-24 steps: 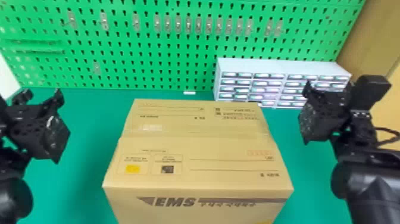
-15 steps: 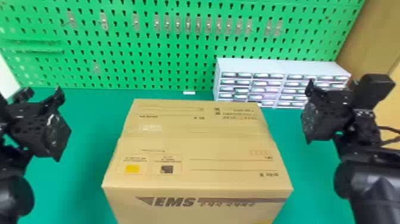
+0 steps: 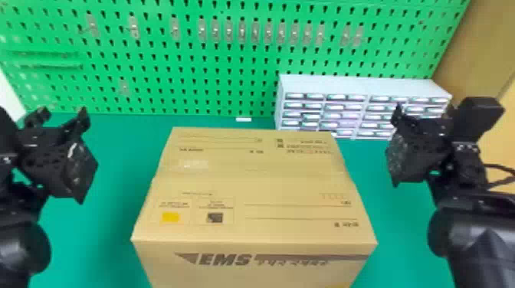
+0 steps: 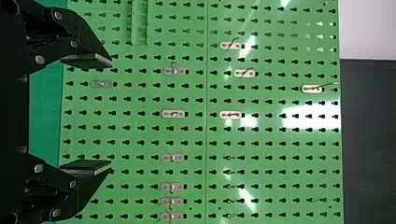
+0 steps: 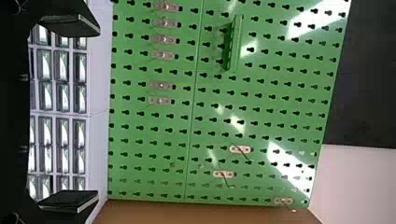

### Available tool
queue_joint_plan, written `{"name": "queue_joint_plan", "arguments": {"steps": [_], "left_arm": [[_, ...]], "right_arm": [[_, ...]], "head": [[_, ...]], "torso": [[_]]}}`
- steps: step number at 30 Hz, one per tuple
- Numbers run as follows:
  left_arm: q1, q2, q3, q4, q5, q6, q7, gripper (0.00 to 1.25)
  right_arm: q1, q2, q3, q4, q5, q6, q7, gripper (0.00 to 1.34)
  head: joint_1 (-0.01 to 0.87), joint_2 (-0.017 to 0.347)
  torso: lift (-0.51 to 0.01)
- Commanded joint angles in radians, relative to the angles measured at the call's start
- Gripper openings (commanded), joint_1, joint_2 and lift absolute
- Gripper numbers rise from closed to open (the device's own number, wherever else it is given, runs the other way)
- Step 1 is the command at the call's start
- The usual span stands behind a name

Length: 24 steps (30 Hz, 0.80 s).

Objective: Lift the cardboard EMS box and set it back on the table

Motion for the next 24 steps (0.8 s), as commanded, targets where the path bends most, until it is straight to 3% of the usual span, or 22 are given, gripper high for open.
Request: {"name": "queue_joint_plan", "arguments": {"steps": [1, 14, 24], "left_arm": [[0.001, -0.001, 0.001, -0.001, 0.0, 0.0, 0.0, 0.77], [0.004, -0.001, 0.004, 0.0, 0.003, 0.0, 0.0, 0.77], [0.006, -0.002, 0.007, 0.0, 0.006, 0.0, 0.0, 0.77]], "right_arm": [[-0.004, 0.001, 0.002, 0.005, -0.001, 0.0, 0.0, 1.26], [-0.004, 0.03, -0.003, 0.006, 0.05, -0.037, 0.0, 1.27], [-0.003, 0.03, 0.007, 0.006, 0.05, -0.04, 0.0, 1.27]], "head": [[0.678, -0.015], [0.678, -0.015], [0.678, -0.015]], "torso": [[0.008], [-0.021], [-0.041]]}}
